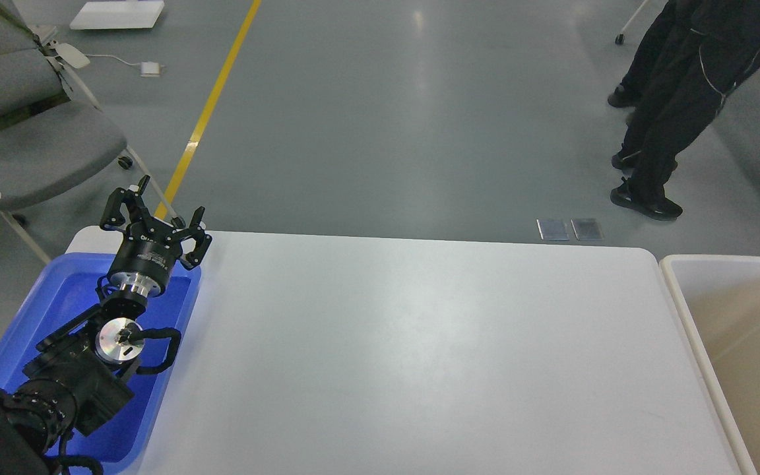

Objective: Tidy desktop

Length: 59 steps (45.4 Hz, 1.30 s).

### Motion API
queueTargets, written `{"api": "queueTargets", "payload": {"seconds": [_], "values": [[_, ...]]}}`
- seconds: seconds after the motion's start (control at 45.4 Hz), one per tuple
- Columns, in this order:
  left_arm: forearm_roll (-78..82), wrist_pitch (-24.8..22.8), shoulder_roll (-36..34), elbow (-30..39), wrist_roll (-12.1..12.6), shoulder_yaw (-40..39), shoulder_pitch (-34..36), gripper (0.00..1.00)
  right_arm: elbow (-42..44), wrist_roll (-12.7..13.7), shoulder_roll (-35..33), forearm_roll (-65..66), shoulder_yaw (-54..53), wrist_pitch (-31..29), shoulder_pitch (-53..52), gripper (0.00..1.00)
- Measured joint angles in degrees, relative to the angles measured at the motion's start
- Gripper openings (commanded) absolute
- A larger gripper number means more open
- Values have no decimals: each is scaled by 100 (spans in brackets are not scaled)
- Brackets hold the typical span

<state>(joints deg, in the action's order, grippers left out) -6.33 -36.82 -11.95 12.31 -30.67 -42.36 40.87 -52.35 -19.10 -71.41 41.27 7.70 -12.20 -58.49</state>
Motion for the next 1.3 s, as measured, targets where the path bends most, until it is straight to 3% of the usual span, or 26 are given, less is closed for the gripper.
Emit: {"api": "queueTargets", "payload": {"seconds": [0.551, 0.859, 1.3], "values": [[0, 0, 0, 0, 0, 0, 0, 100, 2669, 21, 2157, -2966, -70, 132, 1744, 0], [0, 0, 0, 0, 0, 0, 0, 100, 4542, 253, 3667, -3793, -288, 169, 2313, 0], [0, 0, 6, 0, 0, 0, 0, 100, 5229, 591, 4506, -4031, -1009, 821, 2523, 0]]}}
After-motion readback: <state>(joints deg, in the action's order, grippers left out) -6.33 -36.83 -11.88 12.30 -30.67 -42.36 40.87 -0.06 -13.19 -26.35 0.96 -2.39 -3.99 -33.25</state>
